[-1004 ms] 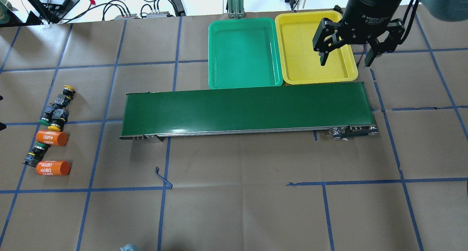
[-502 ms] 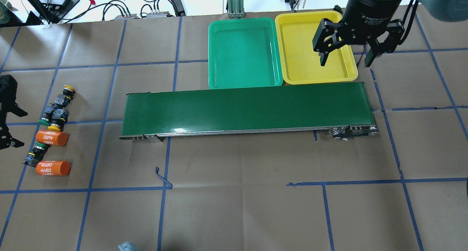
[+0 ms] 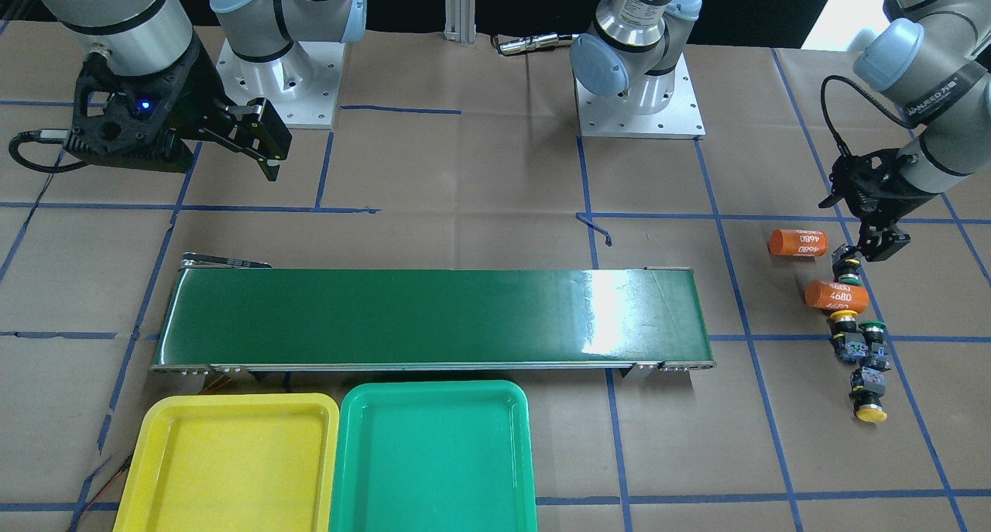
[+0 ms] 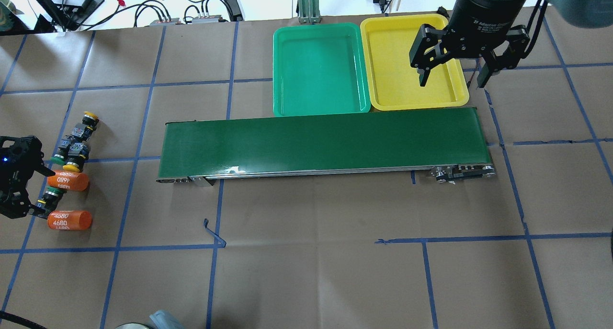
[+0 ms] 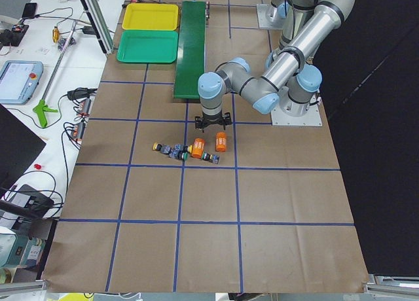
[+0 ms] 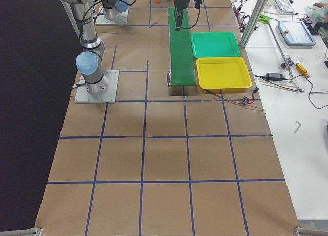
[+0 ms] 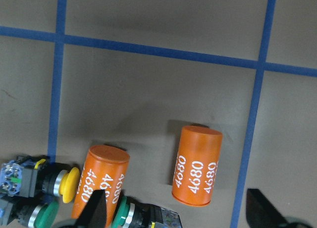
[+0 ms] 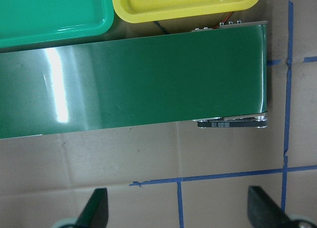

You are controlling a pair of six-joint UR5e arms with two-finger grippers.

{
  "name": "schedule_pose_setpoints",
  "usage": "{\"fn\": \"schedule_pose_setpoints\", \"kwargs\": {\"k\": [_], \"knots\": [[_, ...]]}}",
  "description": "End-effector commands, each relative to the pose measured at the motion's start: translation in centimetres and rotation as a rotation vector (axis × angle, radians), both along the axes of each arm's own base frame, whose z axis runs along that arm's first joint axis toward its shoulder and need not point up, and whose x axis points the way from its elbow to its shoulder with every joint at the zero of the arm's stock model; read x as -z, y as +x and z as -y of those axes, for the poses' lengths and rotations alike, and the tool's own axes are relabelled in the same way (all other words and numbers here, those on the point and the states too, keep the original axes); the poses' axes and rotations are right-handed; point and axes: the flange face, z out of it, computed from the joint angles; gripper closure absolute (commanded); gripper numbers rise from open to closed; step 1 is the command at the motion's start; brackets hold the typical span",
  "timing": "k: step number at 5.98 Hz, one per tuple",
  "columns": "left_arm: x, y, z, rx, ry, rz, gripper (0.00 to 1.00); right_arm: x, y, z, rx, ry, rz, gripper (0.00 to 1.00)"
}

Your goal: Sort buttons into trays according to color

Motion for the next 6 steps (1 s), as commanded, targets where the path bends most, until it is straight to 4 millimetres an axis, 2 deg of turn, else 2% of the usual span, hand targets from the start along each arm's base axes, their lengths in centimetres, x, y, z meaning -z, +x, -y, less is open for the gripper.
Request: {"fn": "schedule_pose_setpoints", "kwargs": {"k": [1, 2, 3, 4, 5, 6], "knots": [[3.3, -0.4, -1.5, -0.007, -0.022, 0.017, 0.02, 0.0, -0.1, 0.0, 0.0, 0.0, 0.0, 0.0], [5.1, -0.8, -1.9, -0.004, -0.041, 0.038, 0.02, 0.1, 0.0, 0.1, -0.002, 0.002, 0.0, 0.0], [6.5, -0.3, -1.8, 0.001, -0.027, 0.025, 0.02, 0.1, 0.0, 0.1, -0.002, 0.002, 0.0, 0.0], [7.6, 0.9, -2.8, 0.005, -0.019, 0.007, 0.02, 0.0, 0.0, 0.0, -0.002, 0.0, -0.001, 0.0], [8.3, 0.9, -3.0, 0.017, -0.01, -0.005, 0.02, 0.0, -0.1, 0.0, 0.0, 0.0, -0.001, 0.0], [8.4, 0.9, -2.9, 0.022, -0.009, -0.009, 0.07, 0.0, 0.0, 0.0, -0.002, 0.0, -0.001, 0.0]]}}
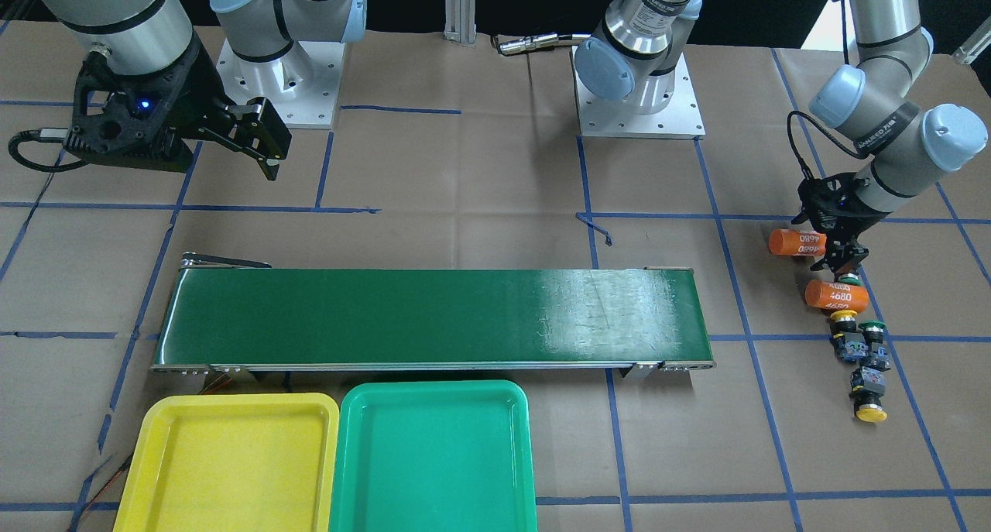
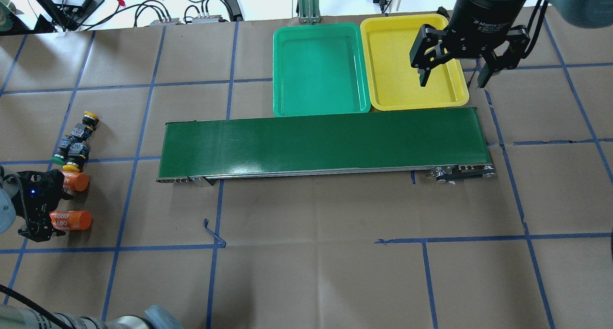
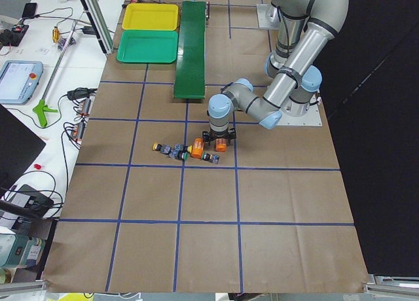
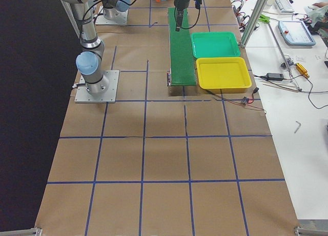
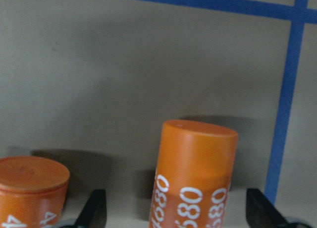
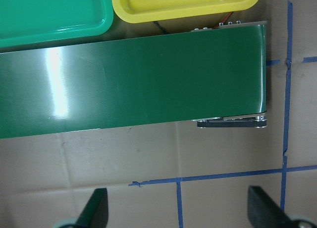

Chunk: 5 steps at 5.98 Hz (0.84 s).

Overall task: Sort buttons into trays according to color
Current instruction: 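Close the left gripper on the orange cylinder and lift it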

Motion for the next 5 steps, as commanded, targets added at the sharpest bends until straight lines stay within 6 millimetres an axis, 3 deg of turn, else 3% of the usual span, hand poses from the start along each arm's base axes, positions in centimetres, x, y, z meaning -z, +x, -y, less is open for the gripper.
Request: {"fn": "schedule_pose_setpoints", "kwargs": {"k": [1, 2, 3, 5], "knots": [[0.3, 0.1, -0.1, 0.021, 0.001, -0.007, 0.39, 0.0, 0.0, 0.0, -0.001, 0.0, 0.0, 0.0], [-0.2, 0.4, 0.1, 0.02, -0.023, -0.004, 0.84, 0.1, 0.0, 0.1, 0.001, 0.001, 0.0, 0.0], [-0.3, 0.4, 0.2, 0.016, -0.03, -0.004, 1.0, 0.1, 0.0, 0.0, -0.001, 0.001, 0.0, 0.0], [-2.6, 0.0, 0.5, -0.001, -0.055, 0.027, 1.0, 0.1, 0.0, 0.1, 0.001, 0.001, 0.0, 0.0]]}}
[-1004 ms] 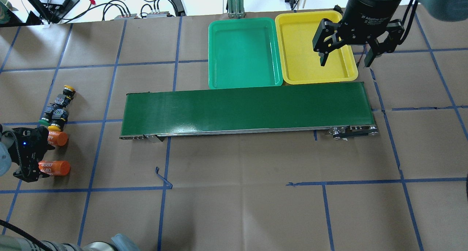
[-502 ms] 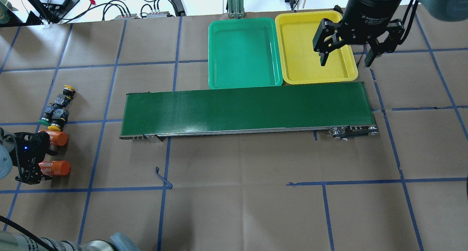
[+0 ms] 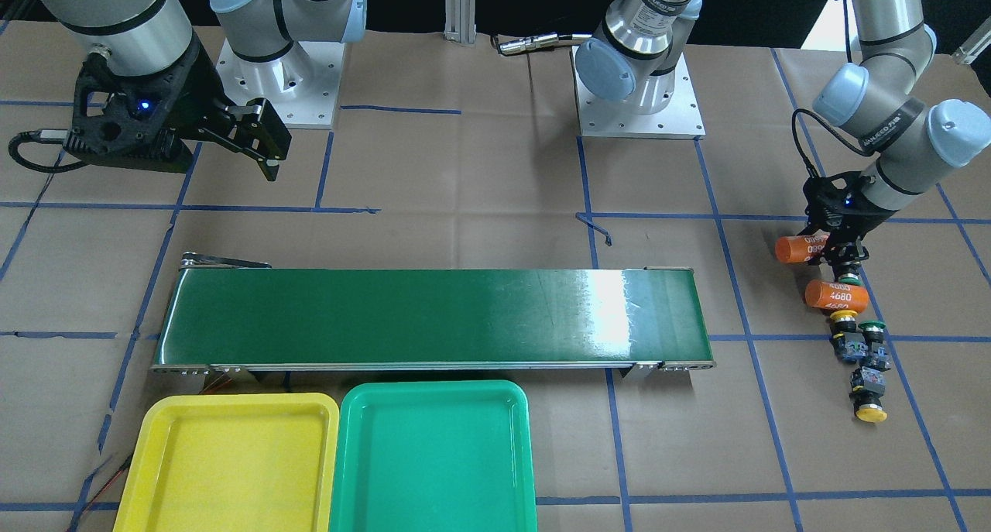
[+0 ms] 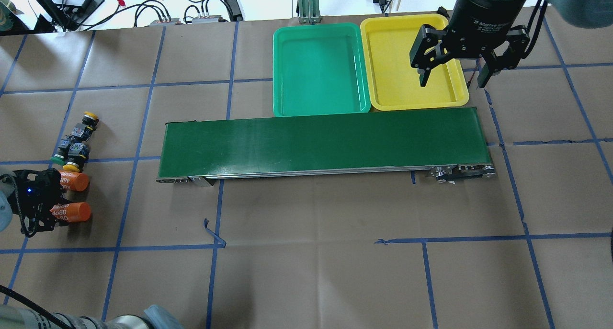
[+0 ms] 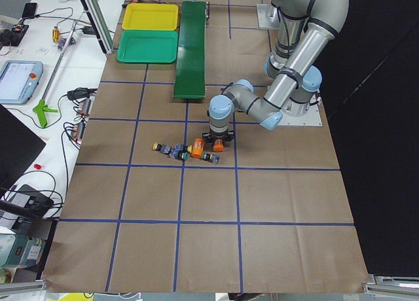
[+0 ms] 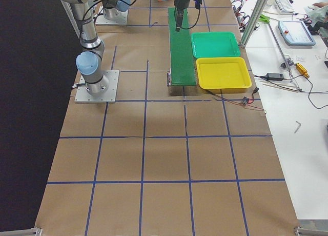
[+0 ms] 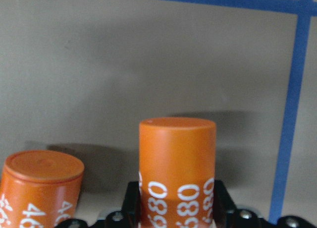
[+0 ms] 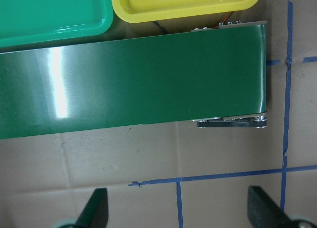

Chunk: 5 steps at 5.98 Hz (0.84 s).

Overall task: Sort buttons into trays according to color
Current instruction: 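Close the left gripper on the orange cylinder and lift it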

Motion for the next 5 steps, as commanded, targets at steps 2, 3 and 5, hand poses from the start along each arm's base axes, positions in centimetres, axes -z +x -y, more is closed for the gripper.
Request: {"fn": "schedule_pose_setpoints", "kwargs": {"k": [2, 3, 5], "knots": [[-6.6, -3.3, 2.6, 0.027, -0.06, -0.065, 1.0, 0.0, 0.1, 0.0, -0.003, 0.0, 0.002, 0.0], [-10.9, -8.3, 5.6, 0.093, -0.051, -0.053, 1.0, 0.0, 0.0, 0.0, -0.003, 0.0, 0.002, 0.0], [-15.7, -17.4, 10.7, 0.15, -0.009, -0.034, 1.0, 0.0, 0.1, 0.0, -0.015, 0.0, 0.003, 0.0]]}}
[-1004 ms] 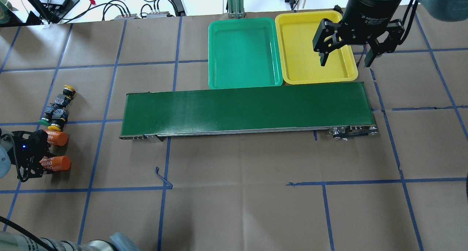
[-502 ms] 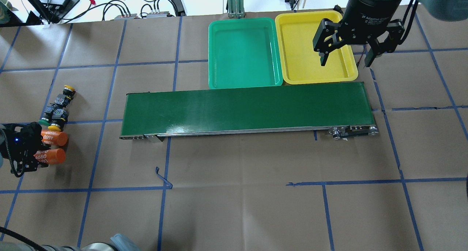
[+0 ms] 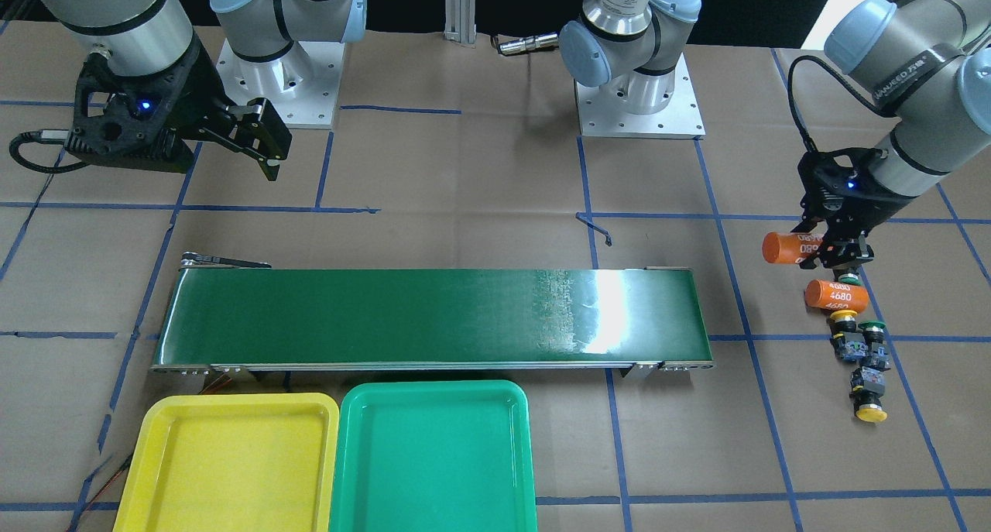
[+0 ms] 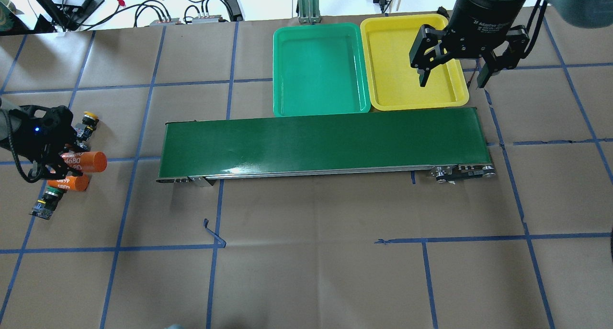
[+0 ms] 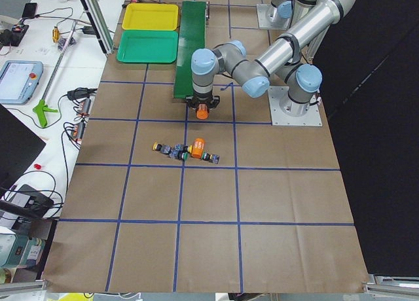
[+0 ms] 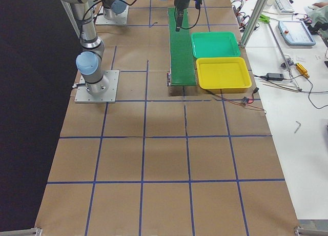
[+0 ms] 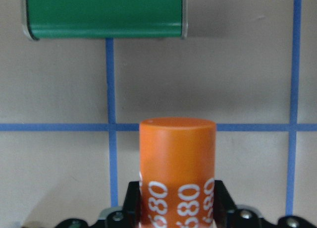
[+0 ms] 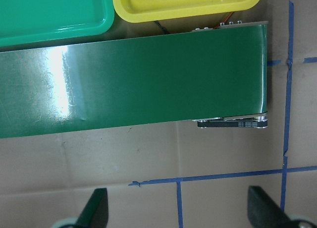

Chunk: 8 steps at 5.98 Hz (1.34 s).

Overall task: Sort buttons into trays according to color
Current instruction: 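Set the cylinder on the belt with the left gripper while the right moves over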

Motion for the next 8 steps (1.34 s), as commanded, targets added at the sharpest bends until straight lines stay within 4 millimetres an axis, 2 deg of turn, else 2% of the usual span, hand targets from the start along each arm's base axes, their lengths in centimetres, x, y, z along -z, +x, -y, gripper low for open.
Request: {"fn": "schedule_pose_setpoints", "kwargs": {"k": [1, 2, 3, 4, 5, 6, 7, 8], "knots": [[-3.4, -9.3, 3.4, 0.051, -0.01, 0.017, 1.0, -0.2, 0.0, -0.3, -0.018, 0.001, 0.001, 0.0], [-3.4, -11.8, 3.8, -0.008, -0.004, 0.018, 1.0, 0.1, 0.0, -0.5, -0.077, 0.012, 0.006, 0.0], [-1.0, -12.7, 4.7, -0.027, 0.033, 0.007, 1.0, 1.8, 0.0, -0.9, -0.205, 0.045, 0.019, 0.0], [1.3, -15.0, 5.5, -0.076, 0.073, 0.002, 1.0, 2.3, 0.0, -1.2, -0.328, 0.05, 0.034, 0.0], [3.0, -16.5, 5.7, -0.079, 0.096, 0.022, 0.99, 2.6, 0.1, -1.2, -0.496, 0.055, 0.052, 0.0], [5.5, -16.7, 6.7, -0.059, 0.076, 0.057, 0.98, 3.0, 0.6, -1.2, -0.661, 0.06, 0.067, 0.0], [6.7, -17.9, 6.8, -0.045, 0.09, 0.059, 0.93, 2.9, 1.7, -1.7, -0.783, 0.059, 0.077, 0.0], [6.9, -19.0, 6.4, -0.039, 0.09, 0.059, 0.93, 3.2, 3.1, -2.2, -1.005, 0.062, 0.101, 0.0]]}}
